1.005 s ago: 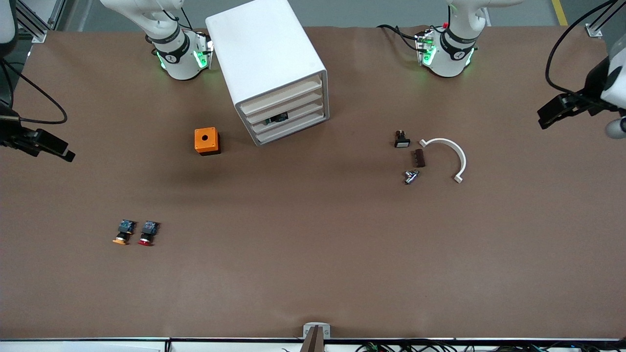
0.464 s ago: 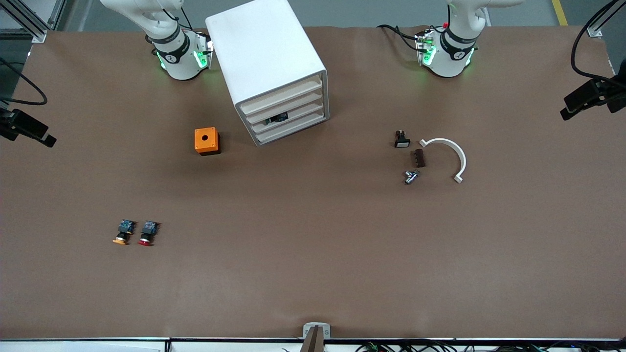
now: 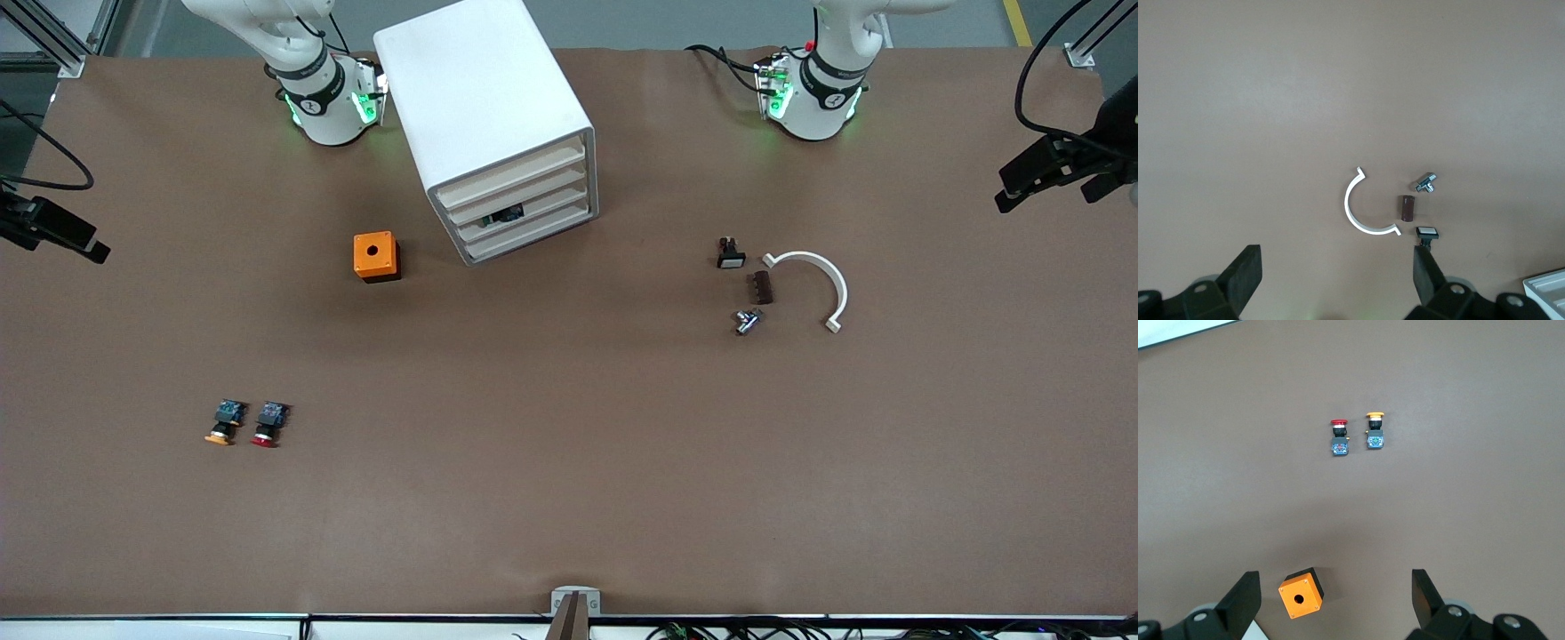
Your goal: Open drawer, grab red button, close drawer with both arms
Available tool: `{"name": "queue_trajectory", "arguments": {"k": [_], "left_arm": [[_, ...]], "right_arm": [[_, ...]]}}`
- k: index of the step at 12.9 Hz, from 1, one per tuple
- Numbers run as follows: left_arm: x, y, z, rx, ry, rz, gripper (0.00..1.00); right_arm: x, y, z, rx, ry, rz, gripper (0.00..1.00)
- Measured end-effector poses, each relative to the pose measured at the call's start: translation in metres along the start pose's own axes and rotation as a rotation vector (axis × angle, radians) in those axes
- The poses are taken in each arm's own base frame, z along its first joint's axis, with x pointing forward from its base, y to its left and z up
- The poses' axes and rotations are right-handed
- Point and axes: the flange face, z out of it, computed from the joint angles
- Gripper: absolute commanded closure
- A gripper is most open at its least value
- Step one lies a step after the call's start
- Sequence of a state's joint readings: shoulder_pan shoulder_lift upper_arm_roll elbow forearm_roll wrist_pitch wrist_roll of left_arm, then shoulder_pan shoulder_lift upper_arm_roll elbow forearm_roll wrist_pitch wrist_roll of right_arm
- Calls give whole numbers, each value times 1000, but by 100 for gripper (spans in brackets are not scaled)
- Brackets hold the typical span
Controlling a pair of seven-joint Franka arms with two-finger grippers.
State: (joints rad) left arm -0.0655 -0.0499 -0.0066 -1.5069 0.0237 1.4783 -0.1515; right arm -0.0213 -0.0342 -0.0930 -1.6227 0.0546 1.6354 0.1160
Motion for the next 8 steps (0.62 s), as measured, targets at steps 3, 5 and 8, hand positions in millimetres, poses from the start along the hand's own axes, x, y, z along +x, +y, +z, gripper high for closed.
{"name": "queue_trajectory", "arguments": {"k": [3,5,8], "left_arm": [[0,2,0,0,0,1,0],[0,4,0,0,0,4,0],[-2,18,0,1,1,30,0]], "right_arm": [[-1,0,1,-1,-9,0,0],[-1,0,1,-2,-11,1,0],[-1,0,1,-2,-13,3,0]]}}
